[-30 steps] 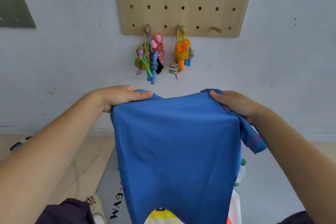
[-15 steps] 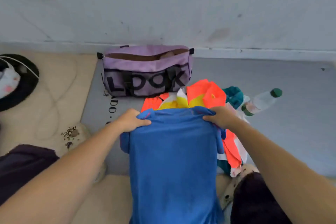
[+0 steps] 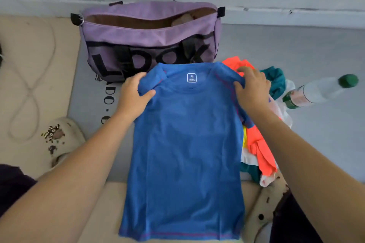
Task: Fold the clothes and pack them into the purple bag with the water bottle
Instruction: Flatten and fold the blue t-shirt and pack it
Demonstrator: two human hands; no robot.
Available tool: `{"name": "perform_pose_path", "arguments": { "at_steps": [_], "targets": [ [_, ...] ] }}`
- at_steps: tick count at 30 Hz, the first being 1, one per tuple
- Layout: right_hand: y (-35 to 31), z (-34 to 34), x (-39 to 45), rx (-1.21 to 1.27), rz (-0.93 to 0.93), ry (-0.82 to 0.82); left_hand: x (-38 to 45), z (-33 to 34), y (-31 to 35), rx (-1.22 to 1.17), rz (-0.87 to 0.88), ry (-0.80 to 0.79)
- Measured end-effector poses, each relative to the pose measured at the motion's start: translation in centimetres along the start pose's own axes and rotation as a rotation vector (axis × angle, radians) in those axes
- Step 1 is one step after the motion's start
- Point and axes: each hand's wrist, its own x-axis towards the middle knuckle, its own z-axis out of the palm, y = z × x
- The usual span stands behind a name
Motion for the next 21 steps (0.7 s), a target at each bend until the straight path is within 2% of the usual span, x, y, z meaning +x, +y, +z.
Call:
{"name": "perform_pose_path", "arguments": {
  "at_steps": [2, 4, 6, 8, 10, 14, 17, 21],
  "targets": [
    [0.3, -0.1, -2.3, 0.121, 0.042, 0.134, -2.0, 0.2, -1.0, -0.077, -0.092, 0.137],
    [1.2, 0.5, -5.6, 0.282, 0.120, 0.189, -4.8, 1.3, -2.4, -0.139, -0.296, 0.225],
    [2.4, 1.8, -9.0, 0.386, 0.311, 0.145, -7.7, 2.8, -3.8, -0.179, -0.505, 0.211],
    [3.7, 3.4, -11.9, 0.439, 0.467, 0.031, -10.1, 4.0, -5.0, -0.193, -0.622, 0.139],
    [4.6, 4.4, -13.7, 0.458, 0.552, -0.052, -11.5, 4.7, -6.2, -0.207, -0.700, 0.118],
    [4.8, 4.2, -14.0, 0.536, 0.718, -0.103, -11.0, 4.4, -7.4, -0.264, -0.829, 0.103],
    [5.0, 3.9, -13.6, 0.663, 0.707, -0.180, -9.4, 4.1, -7.6, -0.341, -0.895, 0.022],
    [5.1, 3.2, -13.4, 0.892, 0.711, -0.284, -8.4, 3.9, -7.7, -0.483, -0.926, 0.015]
  ]
}}
